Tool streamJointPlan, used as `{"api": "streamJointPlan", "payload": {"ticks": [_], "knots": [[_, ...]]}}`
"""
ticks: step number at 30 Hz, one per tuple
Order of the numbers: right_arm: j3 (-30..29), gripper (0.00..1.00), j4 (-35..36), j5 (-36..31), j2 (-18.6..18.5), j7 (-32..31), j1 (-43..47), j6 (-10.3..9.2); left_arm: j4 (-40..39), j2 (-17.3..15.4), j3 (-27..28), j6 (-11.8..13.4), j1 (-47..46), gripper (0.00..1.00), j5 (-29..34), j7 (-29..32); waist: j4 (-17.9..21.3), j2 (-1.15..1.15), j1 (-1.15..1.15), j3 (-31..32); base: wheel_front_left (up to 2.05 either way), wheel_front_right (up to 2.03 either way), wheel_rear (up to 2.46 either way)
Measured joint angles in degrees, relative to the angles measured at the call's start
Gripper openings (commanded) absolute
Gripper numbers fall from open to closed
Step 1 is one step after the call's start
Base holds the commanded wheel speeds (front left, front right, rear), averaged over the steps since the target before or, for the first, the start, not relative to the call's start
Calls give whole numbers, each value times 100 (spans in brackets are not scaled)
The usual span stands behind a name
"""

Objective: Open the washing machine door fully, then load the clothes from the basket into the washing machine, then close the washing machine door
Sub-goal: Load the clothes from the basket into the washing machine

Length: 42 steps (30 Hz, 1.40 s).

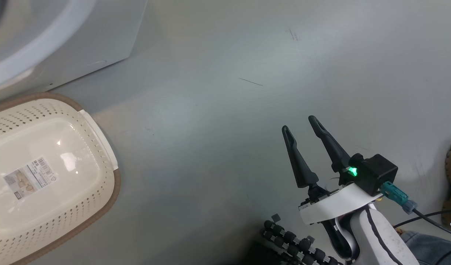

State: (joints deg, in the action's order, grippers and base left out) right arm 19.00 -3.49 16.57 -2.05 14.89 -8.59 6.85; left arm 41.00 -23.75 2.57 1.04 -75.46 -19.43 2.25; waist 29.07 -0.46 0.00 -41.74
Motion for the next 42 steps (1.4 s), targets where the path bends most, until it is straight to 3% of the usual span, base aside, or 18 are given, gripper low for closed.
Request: {"api": "streamJointPlan", "payload": {"ticks": [4,5,6,24,34,42], "knots": [[11,100,1,0,3,0,-1,-1,253,-53,-209,1,37,58,212,-3,-11,0,0,-19,0,0,0],[11,100,1,0,2,0,-2,-1,320,-58,-271,0,53,97,266,-3,-16,0,0,-20,0,0,0],[10,100,1,0,2,0,-2,-8,379,-59,-319,1,70,100,320,-3,-21,0,0,-18,0,0,0],[-223,100,-145,-116,3,0,-3,-103,1379,263,-680,258,438,100,660,-89,-295,0,0,522,0,0,0],[-397,100,-255,-165,-2,0,-13,-138,1719,609,-814,353,991,100,762,-645,-555,0,0,991,0,0,0],[-525,100,-350,-212,-5,0,-9,-137,1967,1089,-592,355,1466,100,407,-1076,-747,0,0,1412,0,0,0]]}}
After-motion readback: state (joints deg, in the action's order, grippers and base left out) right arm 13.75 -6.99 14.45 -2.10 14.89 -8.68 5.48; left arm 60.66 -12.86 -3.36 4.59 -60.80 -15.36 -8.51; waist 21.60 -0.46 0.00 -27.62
